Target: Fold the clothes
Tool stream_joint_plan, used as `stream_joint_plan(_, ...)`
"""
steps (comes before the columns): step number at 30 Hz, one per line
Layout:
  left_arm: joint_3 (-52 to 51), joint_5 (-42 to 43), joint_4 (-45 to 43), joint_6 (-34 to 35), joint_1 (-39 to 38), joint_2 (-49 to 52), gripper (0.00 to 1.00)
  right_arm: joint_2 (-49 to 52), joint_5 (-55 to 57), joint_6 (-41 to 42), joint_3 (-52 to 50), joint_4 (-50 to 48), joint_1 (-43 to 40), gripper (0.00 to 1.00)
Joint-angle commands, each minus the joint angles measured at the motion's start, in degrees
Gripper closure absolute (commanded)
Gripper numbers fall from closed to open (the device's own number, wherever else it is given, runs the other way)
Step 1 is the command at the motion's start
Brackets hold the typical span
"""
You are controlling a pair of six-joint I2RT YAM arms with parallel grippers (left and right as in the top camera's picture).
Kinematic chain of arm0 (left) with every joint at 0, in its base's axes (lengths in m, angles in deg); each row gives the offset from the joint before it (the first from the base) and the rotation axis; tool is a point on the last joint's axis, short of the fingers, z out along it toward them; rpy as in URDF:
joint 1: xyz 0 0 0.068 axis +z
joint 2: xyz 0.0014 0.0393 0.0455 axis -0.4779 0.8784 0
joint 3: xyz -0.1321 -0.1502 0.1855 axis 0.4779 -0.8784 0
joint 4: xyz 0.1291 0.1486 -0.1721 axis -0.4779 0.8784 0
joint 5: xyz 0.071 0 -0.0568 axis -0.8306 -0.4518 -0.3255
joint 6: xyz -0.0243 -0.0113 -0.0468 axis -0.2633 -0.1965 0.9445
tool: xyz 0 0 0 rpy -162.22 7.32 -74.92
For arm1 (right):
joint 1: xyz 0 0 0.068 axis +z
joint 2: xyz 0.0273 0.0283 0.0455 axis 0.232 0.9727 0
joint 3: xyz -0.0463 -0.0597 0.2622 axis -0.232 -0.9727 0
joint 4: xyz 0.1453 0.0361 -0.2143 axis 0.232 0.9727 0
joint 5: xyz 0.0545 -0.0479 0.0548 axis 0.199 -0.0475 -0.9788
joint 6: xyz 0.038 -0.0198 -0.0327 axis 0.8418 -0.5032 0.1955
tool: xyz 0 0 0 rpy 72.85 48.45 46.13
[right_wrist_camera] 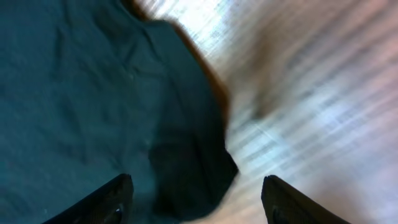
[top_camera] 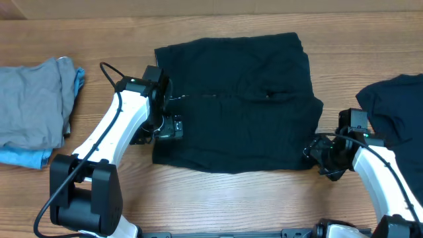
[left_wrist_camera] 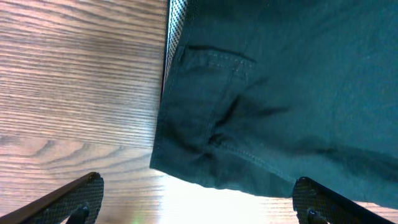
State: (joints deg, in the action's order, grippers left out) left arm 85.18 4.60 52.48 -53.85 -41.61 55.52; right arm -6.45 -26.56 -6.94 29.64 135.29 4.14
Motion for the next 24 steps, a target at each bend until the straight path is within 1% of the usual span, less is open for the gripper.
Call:
stream_joint_plan(1, -0.35, 0.59, -0.79, 0.81, -0.04, -0.96, 0.0, -0.44, -4.0, 0.28, -2.78, -2.84, 0.31, 0.27)
stream_joint_plan(6, -0.35, 0.52, -0.9, 0.81, -0.04, -0.96, 0.0, -0.15, -4.37, 0.28, -3.89, -4.31, 0.31, 0.26)
stream_joint_plan(8, -0.35, 0.55, -0.96, 0.81, -0.04, -0.94, 0.0, -0.15, -4.39, 0.37, -4.98, -5.79, 0.31, 0.28)
stream_joint_plan(10, -0.35, 0.5, -0.96, 0.81, -0.04, -0.94, 0.0, -0.15, -4.39, 0.48, -6.34, -7.63, 0.31, 0.34)
stream_joint_plan(16, -0.35, 0.46, -1.27, 0.81, -0.04, -0.96, 0.0, -0.15, -4.37, 0.66, -6.93, -8.09, 0.31, 0.36)
stream_joint_plan(18, -0.35, 0.46, -1.44, 0.81, -0.04, -0.94, 0.0, -0.15, -4.35, 1.22, -6.97, -8.07, 0.31, 0.43)
stream_joint_plan(20, -0.35, 0.46, -1.7, 0.81, -0.04, -0.94, 0.0, -0.15, -4.37, 2.01, -7.26, -8.52, 0.31, 0.54)
stream_joint_plan(24, -0.37, 0.48, -0.79, 0.81, -0.04, -0.94, 0.0, -0.15, -4.39, 2.25, -8.52, -10.23, 0.31, 0.7)
